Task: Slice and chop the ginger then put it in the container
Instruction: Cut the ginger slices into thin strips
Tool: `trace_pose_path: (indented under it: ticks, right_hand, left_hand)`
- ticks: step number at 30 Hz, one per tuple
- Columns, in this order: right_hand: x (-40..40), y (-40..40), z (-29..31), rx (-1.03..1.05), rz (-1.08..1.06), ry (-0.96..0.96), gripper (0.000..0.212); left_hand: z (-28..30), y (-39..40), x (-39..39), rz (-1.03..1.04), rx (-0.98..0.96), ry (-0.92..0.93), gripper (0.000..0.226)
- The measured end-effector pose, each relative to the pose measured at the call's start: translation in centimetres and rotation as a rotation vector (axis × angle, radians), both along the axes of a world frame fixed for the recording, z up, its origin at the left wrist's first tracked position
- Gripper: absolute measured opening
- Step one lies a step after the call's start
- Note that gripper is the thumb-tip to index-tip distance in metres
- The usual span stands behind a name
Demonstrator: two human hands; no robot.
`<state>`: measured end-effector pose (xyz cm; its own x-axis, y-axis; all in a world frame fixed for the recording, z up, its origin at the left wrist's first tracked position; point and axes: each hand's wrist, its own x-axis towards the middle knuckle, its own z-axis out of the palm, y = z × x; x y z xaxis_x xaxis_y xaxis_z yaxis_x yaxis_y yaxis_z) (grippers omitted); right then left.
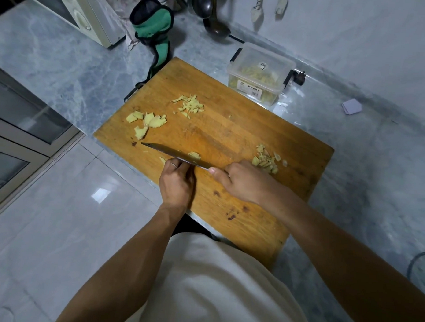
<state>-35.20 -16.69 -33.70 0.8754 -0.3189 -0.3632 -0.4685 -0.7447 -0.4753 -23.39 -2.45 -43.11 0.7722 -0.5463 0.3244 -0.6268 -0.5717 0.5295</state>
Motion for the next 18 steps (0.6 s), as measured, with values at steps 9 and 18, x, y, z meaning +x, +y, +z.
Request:
trace_pose_path:
  ticks: [9, 18]
  right_hand:
    - [0.0, -0.2, -0.1, 0.039, -0.011, 0.008, 0.073]
    - [0.0, -0.3, 1.1, 0.028, 0.012, 0.011, 0.070]
  left_hand:
    - [-0.1, 0.2, 0.0, 0.026, 0.022, 0.053, 0.026]
    - [-0.5, 0.1, 0.1, 0.031, -0.027, 0.021, 0.018]
